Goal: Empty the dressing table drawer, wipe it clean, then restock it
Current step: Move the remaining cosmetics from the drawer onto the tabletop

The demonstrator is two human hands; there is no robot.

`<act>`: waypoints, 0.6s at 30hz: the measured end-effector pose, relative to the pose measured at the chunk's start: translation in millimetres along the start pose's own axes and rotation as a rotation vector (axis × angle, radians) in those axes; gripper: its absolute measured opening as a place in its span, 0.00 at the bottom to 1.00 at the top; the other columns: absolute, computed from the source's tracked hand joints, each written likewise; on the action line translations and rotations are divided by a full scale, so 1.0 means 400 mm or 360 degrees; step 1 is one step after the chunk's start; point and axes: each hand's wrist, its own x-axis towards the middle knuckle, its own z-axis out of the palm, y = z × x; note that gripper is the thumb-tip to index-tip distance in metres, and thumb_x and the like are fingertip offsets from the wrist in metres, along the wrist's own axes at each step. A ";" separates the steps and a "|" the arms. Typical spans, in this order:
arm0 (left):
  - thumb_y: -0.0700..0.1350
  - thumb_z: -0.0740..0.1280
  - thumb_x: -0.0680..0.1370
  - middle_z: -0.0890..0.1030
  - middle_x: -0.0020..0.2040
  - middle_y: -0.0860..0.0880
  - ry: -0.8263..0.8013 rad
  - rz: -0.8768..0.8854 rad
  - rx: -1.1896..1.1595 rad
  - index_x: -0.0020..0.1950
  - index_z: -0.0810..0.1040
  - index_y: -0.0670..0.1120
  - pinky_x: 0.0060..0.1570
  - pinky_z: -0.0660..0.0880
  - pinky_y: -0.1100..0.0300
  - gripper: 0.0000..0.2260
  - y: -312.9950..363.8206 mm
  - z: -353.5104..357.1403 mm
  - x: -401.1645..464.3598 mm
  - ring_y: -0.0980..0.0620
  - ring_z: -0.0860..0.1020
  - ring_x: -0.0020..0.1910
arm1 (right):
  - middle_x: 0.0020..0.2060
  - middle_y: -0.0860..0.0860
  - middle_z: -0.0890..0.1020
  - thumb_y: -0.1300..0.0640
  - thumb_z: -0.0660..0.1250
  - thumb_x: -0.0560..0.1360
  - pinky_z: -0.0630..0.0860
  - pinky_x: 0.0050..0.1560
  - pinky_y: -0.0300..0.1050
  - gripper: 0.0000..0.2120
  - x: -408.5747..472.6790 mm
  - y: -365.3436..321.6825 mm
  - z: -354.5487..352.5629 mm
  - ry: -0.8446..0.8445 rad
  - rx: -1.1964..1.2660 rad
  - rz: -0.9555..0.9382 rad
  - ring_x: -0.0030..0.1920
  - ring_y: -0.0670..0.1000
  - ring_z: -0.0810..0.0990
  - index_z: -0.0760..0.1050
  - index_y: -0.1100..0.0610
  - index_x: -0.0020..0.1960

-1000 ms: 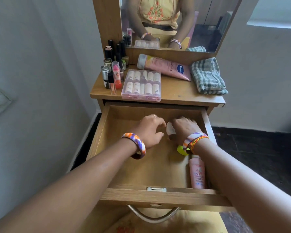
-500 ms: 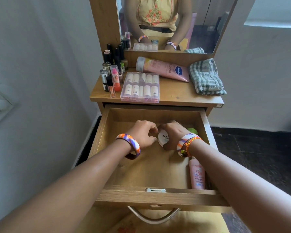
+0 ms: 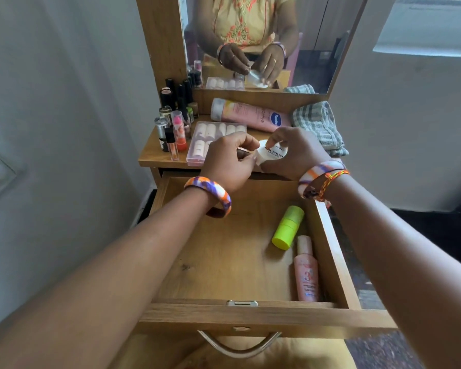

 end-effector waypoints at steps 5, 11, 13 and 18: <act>0.36 0.67 0.75 0.81 0.56 0.45 -0.0131 -0.0037 0.0142 0.59 0.78 0.41 0.54 0.74 0.65 0.13 -0.007 0.016 0.021 0.50 0.79 0.56 | 0.52 0.55 0.80 0.49 0.73 0.67 0.66 0.48 0.39 0.18 0.043 0.028 0.071 0.0168 0.0011 0.0085 0.56 0.55 0.76 0.79 0.55 0.53; 0.36 0.66 0.76 0.80 0.59 0.45 -0.0147 -0.0023 0.0226 0.62 0.77 0.42 0.55 0.72 0.66 0.15 0.000 0.034 0.054 0.50 0.79 0.58 | 0.67 0.58 0.68 0.61 0.65 0.74 0.65 0.65 0.44 0.17 0.086 0.027 0.105 0.0166 0.0079 0.0127 0.68 0.57 0.67 0.77 0.54 0.62; 0.35 0.65 0.76 0.81 0.58 0.45 -0.0106 0.0002 0.0260 0.60 0.77 0.42 0.55 0.73 0.64 0.14 0.002 0.038 0.058 0.49 0.79 0.57 | 0.69 0.59 0.65 0.62 0.63 0.75 0.65 0.67 0.46 0.17 0.100 0.034 0.113 0.0120 0.0063 0.0122 0.70 0.58 0.64 0.76 0.55 0.63; 0.32 0.64 0.73 0.80 0.53 0.43 0.0067 0.0254 0.0342 0.56 0.78 0.40 0.54 0.76 0.55 0.13 0.002 0.052 0.030 0.46 0.78 0.53 | 0.71 0.59 0.65 0.62 0.64 0.74 0.63 0.70 0.45 0.22 0.108 0.050 0.113 0.0088 0.0107 0.0118 0.72 0.56 0.63 0.71 0.54 0.68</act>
